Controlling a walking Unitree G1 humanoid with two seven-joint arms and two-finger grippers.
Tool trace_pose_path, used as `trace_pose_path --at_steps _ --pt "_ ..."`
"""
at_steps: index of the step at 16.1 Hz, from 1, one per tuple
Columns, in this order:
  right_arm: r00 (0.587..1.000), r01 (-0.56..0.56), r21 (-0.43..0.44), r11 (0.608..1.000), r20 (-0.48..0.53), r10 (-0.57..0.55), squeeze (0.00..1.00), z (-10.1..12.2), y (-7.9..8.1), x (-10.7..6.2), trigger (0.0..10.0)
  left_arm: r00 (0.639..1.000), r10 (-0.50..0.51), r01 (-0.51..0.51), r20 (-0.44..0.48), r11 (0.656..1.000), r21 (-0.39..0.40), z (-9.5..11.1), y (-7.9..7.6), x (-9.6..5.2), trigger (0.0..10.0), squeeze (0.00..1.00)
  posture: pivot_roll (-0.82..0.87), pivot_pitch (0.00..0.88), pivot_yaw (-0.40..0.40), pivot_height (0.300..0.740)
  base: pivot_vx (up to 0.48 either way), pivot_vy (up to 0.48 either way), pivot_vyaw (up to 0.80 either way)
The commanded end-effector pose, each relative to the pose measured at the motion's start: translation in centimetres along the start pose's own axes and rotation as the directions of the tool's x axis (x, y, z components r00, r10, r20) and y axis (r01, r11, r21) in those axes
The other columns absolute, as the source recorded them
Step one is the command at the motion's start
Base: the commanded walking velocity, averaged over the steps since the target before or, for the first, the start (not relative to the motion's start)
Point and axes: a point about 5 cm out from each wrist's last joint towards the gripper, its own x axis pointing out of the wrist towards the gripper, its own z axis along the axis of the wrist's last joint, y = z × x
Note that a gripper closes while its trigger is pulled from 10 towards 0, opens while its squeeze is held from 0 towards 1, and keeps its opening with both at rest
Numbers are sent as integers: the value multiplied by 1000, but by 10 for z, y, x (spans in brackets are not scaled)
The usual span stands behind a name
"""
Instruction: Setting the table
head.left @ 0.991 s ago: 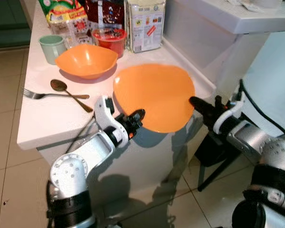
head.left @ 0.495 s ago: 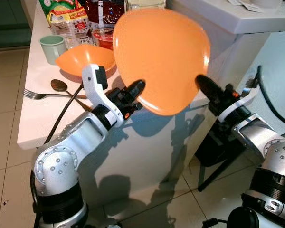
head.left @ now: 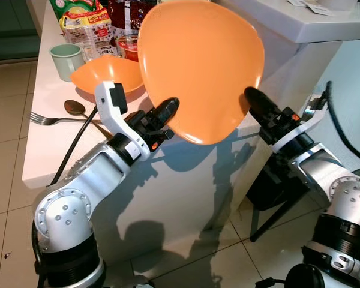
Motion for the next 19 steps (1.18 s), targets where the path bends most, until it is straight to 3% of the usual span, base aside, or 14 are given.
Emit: trace_pose_path --at_steps 1,4,5,10,11,13,17,18,19 --pt "985 -169 -3 986 -23 168 1000 0 22 5 10000 999 -33 33 -28 999 -20 -4 -4 1 0 0 119 0 -56 740 0 0 0" --pt "985 -171 -2 985 16 171 1000 6 20 2 10000 997 -75 77 21 991 -106 2 -2 -1 0 0 112 0 -57 740 0 0 0" --pt "983 -180 6 984 29 179 0 9 20 -1 10000 996 -85 90 38 986 -139 3 -1 -3 0 0 107 0 -55 740 0 0 0" --pt "980 -192 26 981 63 190 0 25 15 -8 10000 996 -82 87 34 978 -192 1 3 -5 0 0 111 0 -58 740 0 0 0" --pt "980 -193 27 981 62 191 0 25 15 -8 8549 996 -82 87 32 977 -194 1 3 -6 0 0 111 0 -58 740 0 0 0" --pt "980 -199 39 979 19 198 0 18 18 -6 0 996 -88 88 10 975 -206 -1 5 -8 0 0 100 0 -54 740 0 0 0" --pt "983 -183 40 982 -2 184 0 17 15 -6 0 994 -105 104 8 972 -212 -1 2 -5 0 0 110 0 -56 740 0 0 0" --pt "988 -153 20 988 -7 153 0 17 11 -6 9647 996 -92 93 13 975 -203 0 3 -6 0 0 113 0 -56 740 0 0 0" --pt "996 -90 -21 996 -8 90 0 15 4 -12 10000 996 -78 87 54 978 -191 9 4 -9 0 0 115 0 -63 740 0 0 0"
